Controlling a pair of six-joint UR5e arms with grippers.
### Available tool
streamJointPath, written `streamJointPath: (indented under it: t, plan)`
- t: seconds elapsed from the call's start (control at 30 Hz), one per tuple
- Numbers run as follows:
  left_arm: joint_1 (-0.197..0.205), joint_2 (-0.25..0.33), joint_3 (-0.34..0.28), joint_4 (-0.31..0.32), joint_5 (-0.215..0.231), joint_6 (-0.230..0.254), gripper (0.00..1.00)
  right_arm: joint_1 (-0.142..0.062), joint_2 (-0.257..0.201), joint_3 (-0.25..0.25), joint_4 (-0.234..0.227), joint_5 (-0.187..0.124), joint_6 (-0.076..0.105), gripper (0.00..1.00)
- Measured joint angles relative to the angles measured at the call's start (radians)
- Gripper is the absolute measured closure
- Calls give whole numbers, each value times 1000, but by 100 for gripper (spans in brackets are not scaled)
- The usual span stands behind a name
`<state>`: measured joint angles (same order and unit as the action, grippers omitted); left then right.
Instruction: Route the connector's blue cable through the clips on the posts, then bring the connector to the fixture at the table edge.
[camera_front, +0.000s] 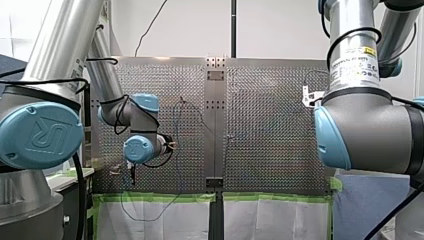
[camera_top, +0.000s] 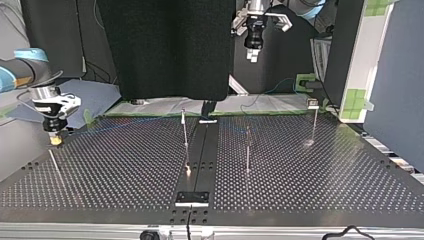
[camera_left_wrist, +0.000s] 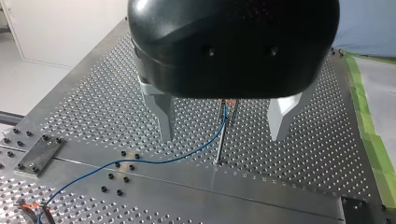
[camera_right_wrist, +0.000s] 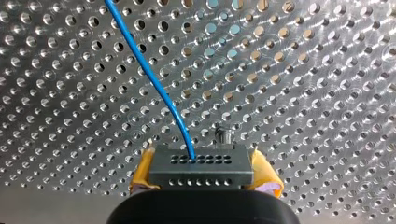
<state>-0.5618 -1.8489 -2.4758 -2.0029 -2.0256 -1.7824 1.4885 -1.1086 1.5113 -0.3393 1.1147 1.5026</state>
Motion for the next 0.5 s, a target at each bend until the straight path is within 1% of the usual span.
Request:
streamJointPath:
  t: [0.2,0.3,0.4,0.5]
  plan:
    - [0,0,0,-2,0,0,2,-22,2,0,-6,-51,4,78]
    - [0,0,0,-3,0,0,2,-29,3,0,-4,-75,4,78]
    - [0,0,0,-7,-2,1,2,-32,3,0,-5,-86,4,78]
    - [0,0,0,-9,-9,2,2,-33,3,0,-11,-91,8,78]
